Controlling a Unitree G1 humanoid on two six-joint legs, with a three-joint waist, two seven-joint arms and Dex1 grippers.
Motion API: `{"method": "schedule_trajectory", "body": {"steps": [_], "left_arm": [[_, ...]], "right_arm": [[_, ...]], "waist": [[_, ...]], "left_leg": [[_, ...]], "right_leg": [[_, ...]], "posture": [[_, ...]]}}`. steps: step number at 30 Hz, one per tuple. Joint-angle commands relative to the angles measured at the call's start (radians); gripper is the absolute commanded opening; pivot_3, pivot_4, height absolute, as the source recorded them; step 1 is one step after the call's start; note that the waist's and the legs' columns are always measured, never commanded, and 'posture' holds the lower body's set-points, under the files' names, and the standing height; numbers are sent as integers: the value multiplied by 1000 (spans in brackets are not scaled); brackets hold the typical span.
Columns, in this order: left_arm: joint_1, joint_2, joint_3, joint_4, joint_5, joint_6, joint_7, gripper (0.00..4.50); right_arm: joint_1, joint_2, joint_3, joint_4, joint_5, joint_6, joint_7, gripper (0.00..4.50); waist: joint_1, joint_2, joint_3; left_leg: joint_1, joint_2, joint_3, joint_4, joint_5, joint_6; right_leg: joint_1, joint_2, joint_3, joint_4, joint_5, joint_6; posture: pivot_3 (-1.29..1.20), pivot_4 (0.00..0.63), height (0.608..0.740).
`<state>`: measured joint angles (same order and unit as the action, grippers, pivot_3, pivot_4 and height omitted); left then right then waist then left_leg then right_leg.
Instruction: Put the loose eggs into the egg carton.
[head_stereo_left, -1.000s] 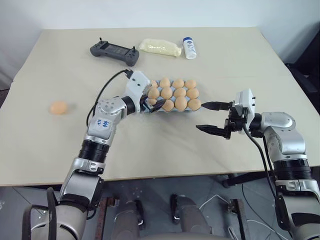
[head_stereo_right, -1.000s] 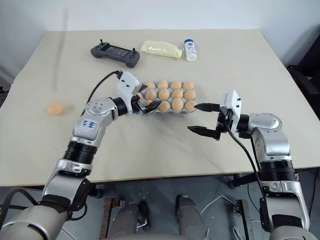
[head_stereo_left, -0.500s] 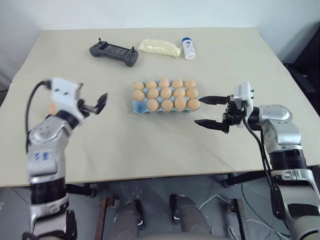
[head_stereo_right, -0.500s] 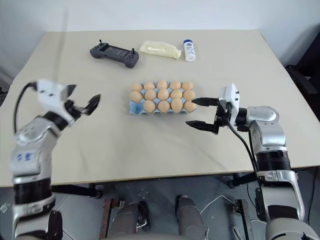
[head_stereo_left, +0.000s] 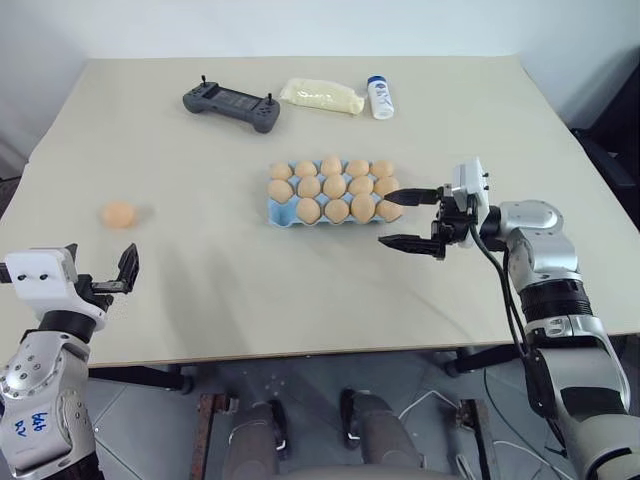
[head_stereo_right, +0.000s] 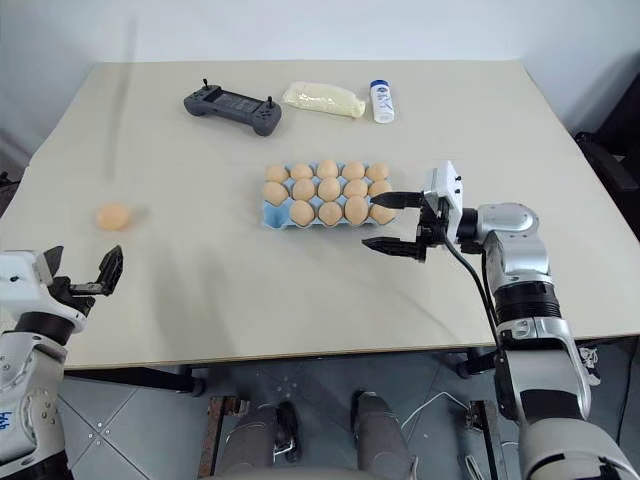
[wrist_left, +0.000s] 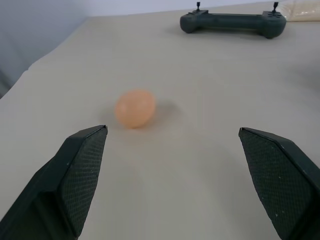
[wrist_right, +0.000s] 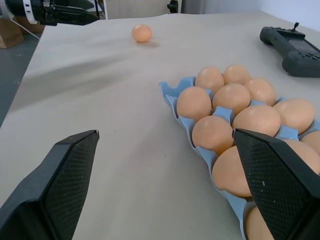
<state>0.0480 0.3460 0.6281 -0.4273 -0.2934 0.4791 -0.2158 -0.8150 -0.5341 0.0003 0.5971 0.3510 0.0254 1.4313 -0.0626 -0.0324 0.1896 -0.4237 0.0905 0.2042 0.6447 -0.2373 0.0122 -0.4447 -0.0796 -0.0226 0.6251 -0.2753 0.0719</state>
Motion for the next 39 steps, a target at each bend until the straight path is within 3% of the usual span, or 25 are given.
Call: {"method": "schedule_trajectory", "body": {"steps": [1, 5, 14, 22, 34, 39], "left_arm": [[11, -8, 24, -47, -12, -30, 34, 4481], [-62, 19, 15, 23, 7, -23, 83, 4481], [-368, 134, -64, 385, 63, 47, 175, 4481], [-680, 226, -161, 850, 124, -59, 185, 4481], [-751, 250, -207, 1011, 153, 67, 280, 4481], [-740, 233, -168, 997, 94, 25, 241, 3272]], "right_arm": [[-27, -3, -9, 2, -1, -18, 17, 4500], [-26, -6, -10, 0, -3, -18, 17, 4500], [-12, -8, -14, -23, -3, -4, 11, 4500], [6, -14, -15, -52, -3, 13, -1, 4500], [43, -29, -20, -109, -2, 48, -24, 4500], [41, -29, -17, -109, -6, 51, -30, 4500]], "waist": [[-2, 0, 0], [-2, 0, 0], [-3, 0, 0], [3, 0, 0], [6, 0, 0], [6, 0, 0]], "left_leg": [[0, 0, 0, -1, 0, 0], [0, 0, 0, -2, 0, 0], [0, 0, 0, -2, 0, -1], [0, 2, 3, -2, 1, -9], [0, 2, 6, 2, -1, -11], [1, 3, 6, 2, -1, -12]], "right_leg": [[0, 0, 0, 0, 0, 0], [0, 0, -1, -1, 0, 0], [0, 1, -2, -1, 2, 3], [-1, 1, -13, 0, 1, 3], [-2, 1, -30, 2, 0, 1], [-2, 0, -30, 3, 0, 0]], "posture": [[0, 150, 740], [0, 150, 740], [0, 150, 740], [0, 150, 740], [0, 150, 740], [0, 150, 740]]}}
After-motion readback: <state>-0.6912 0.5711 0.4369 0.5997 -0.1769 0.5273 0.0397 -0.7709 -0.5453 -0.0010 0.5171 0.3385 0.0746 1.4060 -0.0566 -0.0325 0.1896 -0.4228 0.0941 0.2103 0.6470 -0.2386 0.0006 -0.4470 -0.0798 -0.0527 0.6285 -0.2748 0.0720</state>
